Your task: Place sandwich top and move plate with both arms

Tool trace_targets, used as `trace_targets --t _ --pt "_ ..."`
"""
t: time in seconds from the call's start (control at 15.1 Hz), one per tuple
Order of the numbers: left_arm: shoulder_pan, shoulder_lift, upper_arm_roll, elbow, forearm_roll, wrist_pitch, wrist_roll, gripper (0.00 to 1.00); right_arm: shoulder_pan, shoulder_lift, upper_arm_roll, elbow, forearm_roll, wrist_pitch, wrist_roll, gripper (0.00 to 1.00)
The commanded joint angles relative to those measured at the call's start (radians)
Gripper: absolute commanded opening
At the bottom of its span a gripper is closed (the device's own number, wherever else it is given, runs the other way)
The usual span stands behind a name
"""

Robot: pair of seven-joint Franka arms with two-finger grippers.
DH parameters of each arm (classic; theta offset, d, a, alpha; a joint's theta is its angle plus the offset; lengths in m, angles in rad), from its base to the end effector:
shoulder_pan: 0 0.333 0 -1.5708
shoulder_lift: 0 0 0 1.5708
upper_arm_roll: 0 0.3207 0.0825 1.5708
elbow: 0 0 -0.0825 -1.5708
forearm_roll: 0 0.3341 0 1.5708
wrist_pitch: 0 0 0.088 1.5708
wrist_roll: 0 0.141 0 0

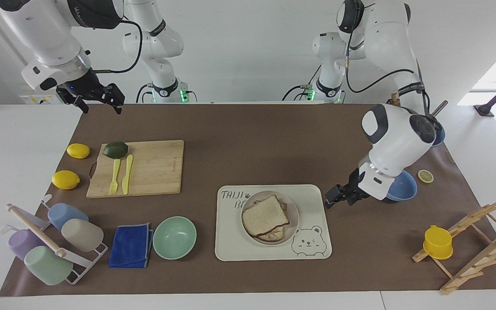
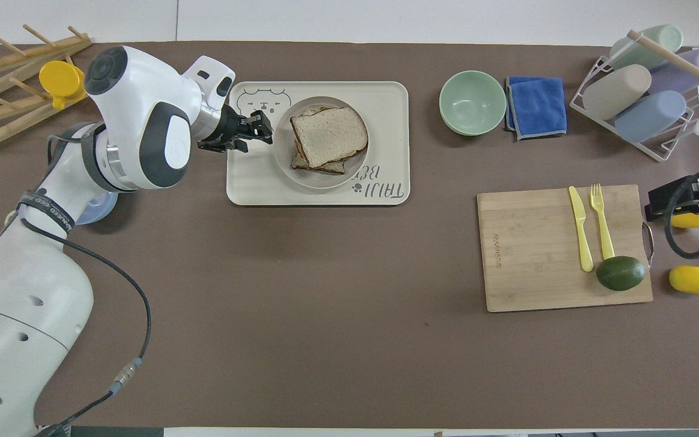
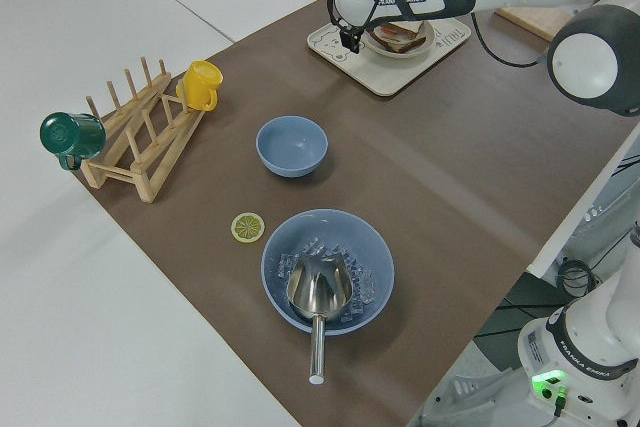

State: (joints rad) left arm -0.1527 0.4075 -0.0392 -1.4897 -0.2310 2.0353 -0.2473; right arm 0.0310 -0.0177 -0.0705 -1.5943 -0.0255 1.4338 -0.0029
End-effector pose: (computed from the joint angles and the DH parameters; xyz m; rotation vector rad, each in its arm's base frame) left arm 0.6380 -0.1403 0.4409 2.8780 0.2152 0.1224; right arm 0.4779 -0.0231 0.5836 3.1119 -0.0594 -0.2234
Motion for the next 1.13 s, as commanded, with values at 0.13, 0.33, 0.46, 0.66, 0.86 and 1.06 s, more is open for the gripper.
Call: trace_targets --t 0.13,0.33,0.46,0.66,0.86,1.06 --pt "0.048 -0.234 0.033 -0.041 0.107 -0.199 0.011 1.0 -0.01 -0.018 0.008 -0.015 0.01 -0.001 0.015 1.0" --pt "0.053 -0.335 0.035 -0.066 0.166 -0.357 0.025 1.0 -0.01 -0.018 0.008 -0.015 0.01 -0.001 0.015 1.0" --pt "0.044 -0.384 0.035 -0.087 0.177 -0.441 0.025 1.0 -0.01 -0.018 0.008 -0.015 0.01 -0.001 0.015 1.0" --pt "0.045 -0.47 0.033 -0.185 0.177 -0.486 0.04 1.0 -0.01 -0.018 0.008 -0.015 0.01 -0.001 0.015 1.0" --pt "0.035 -0.542 0.033 -0.323 0.177 -0.48 0.069 1.0 -0.01 -0.018 0.008 -0.015 0.01 -0.001 0.015 1.0" --pt "0.028 -0.524 0.033 -0.267 0.179 -0.478 0.111 1.0 -0.01 -0.018 0.008 -0.015 0.01 -0.001 0.015 1.0"
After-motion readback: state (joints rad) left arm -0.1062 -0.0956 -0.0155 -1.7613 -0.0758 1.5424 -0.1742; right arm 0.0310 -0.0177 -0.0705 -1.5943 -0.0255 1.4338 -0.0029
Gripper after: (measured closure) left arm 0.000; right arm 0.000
